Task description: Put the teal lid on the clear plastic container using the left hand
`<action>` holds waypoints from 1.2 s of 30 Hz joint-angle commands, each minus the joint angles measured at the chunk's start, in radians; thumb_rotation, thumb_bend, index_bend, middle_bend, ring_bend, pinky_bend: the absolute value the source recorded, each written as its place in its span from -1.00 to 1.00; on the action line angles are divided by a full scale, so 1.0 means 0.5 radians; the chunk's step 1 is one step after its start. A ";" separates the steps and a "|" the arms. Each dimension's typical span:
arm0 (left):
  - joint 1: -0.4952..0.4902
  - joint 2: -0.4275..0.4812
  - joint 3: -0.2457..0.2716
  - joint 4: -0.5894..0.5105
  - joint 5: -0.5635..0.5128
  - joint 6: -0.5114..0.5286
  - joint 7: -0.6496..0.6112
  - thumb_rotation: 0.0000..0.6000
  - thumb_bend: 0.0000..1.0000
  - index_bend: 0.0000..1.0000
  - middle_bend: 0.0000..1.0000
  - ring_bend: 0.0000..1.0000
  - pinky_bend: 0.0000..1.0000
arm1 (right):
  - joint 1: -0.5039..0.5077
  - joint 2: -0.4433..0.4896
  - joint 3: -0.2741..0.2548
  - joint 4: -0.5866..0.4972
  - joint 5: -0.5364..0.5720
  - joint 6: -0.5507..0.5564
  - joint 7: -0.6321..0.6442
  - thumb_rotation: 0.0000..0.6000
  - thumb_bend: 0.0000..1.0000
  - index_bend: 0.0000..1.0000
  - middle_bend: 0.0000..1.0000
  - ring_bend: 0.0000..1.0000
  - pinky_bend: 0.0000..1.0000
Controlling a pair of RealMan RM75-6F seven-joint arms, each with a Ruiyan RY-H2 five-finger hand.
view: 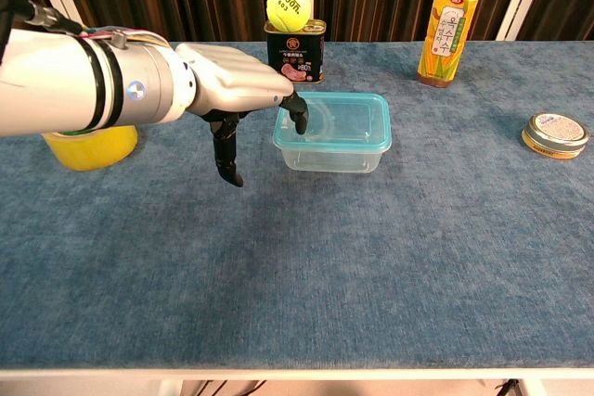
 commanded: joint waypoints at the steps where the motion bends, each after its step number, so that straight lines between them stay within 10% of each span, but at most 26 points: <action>1: 0.008 -0.015 0.000 0.005 -0.008 -0.006 0.012 1.00 -0.77 -0.56 -0.71 -1.00 -0.91 | 0.001 -0.001 -0.001 -0.002 -0.003 0.000 -0.002 1.00 -0.74 -1.00 -0.89 -1.00 -1.00; 9: 0.069 0.048 -0.055 -0.045 0.063 0.028 -0.056 1.00 -0.77 -0.56 -0.71 -1.00 -0.91 | -0.010 0.007 -0.001 -0.014 -0.008 0.022 -0.010 1.00 -0.74 -1.00 -0.89 -1.00 -1.00; 23: 0.680 0.479 -0.250 0.057 0.589 0.381 -0.999 1.00 -0.83 -0.56 -0.71 -1.00 -0.91 | 0.028 0.044 -0.010 0.044 0.012 -0.091 0.135 1.00 -0.74 -1.00 -0.89 -1.00 -1.00; 36: 1.569 0.603 0.005 0.401 1.009 1.110 -1.518 1.00 -0.92 -0.60 -0.79 -1.00 -0.98 | 0.048 -0.014 -0.006 0.170 -0.015 -0.074 0.144 1.00 -0.74 -1.00 -1.00 -1.00 -1.00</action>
